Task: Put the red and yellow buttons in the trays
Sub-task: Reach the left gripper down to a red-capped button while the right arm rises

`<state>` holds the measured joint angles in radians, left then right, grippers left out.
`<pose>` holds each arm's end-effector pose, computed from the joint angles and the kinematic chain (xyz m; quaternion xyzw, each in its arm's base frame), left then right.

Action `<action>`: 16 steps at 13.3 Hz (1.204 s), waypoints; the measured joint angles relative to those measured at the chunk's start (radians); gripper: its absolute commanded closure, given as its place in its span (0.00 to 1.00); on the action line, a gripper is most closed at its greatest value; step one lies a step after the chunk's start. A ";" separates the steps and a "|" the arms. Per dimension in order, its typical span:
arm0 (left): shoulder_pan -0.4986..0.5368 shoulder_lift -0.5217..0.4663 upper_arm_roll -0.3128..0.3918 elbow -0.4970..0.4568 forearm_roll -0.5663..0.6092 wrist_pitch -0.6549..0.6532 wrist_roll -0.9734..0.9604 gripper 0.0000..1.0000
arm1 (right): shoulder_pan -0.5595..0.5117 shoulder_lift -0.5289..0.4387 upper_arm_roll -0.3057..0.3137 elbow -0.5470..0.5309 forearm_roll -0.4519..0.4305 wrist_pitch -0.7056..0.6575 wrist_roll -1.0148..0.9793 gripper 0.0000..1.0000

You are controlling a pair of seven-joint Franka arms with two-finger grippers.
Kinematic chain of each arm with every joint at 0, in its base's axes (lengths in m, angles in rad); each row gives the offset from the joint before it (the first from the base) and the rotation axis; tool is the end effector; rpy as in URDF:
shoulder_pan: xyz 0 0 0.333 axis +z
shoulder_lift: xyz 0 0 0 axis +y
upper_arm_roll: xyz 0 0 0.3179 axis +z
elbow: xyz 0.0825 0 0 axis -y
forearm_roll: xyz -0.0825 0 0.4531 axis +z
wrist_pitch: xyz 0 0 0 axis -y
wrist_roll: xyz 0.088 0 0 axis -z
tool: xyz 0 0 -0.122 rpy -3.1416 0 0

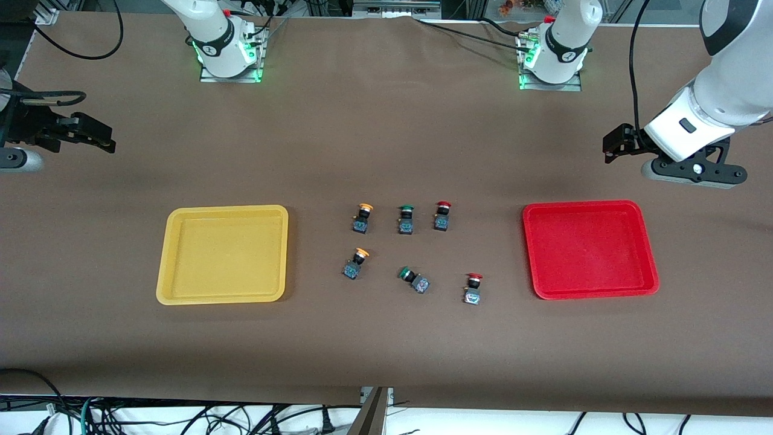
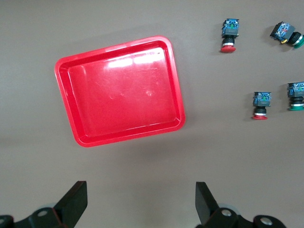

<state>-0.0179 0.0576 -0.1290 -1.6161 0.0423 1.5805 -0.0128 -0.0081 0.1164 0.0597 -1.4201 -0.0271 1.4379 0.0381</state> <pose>0.6302 -0.0863 0.5519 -0.9964 0.0682 0.0448 0.0210 0.6438 0.0275 0.6072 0.9987 0.0056 -0.0487 0.0122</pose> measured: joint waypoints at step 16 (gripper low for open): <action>-0.048 0.210 -0.004 0.004 0.000 0.077 -0.006 0.00 | -0.001 0.001 -0.007 0.001 0.000 0.000 0.000 0.00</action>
<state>-0.0660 0.2672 -0.1326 -1.6117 0.0423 1.6575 -0.0193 -0.0091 0.1178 0.0530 -1.4188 -0.0272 1.4380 0.0381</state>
